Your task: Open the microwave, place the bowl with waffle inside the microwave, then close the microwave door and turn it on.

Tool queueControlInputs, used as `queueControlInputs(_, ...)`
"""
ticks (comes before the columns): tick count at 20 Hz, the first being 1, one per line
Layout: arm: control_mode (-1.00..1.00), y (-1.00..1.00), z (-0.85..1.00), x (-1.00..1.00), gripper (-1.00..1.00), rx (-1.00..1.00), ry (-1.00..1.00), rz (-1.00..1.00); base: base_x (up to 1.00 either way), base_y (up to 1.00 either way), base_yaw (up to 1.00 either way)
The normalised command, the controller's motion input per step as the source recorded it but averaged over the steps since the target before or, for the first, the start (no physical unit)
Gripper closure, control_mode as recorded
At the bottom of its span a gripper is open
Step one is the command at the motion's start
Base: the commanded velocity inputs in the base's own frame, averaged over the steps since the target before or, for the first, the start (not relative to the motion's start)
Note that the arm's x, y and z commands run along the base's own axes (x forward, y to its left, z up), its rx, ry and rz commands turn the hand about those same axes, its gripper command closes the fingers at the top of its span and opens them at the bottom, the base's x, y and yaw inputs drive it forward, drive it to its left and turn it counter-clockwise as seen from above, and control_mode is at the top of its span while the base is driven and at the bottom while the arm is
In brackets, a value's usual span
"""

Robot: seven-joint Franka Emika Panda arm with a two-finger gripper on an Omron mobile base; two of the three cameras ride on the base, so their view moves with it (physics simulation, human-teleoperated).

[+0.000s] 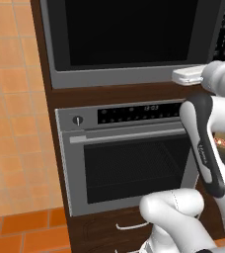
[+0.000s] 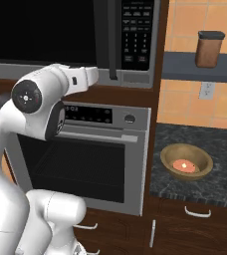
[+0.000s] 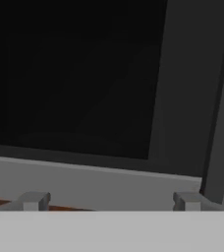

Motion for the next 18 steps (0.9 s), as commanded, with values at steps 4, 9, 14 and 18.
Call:
queueControlInputs(4,-1.00,-0.01,0.12,0.02,-1.00,0.00,0.00,0.00,0.00,0.00,0.00)
queueControlInputs(9,-1.00,-0.33,0.00,0.00,-1.00,0.00,-0.02,0.00,0.00,0.00,0.00)
queueControlInputs(14,-1.00,-0.45,0.00,0.00,-1.00,0.00,0.00,0.00,0.00,0.00,0.00)
queueControlInputs(18,-1.00,-0.47,0.00,0.00,-1.00,0.00,0.00,0.00,0.00,0.00,0.00)
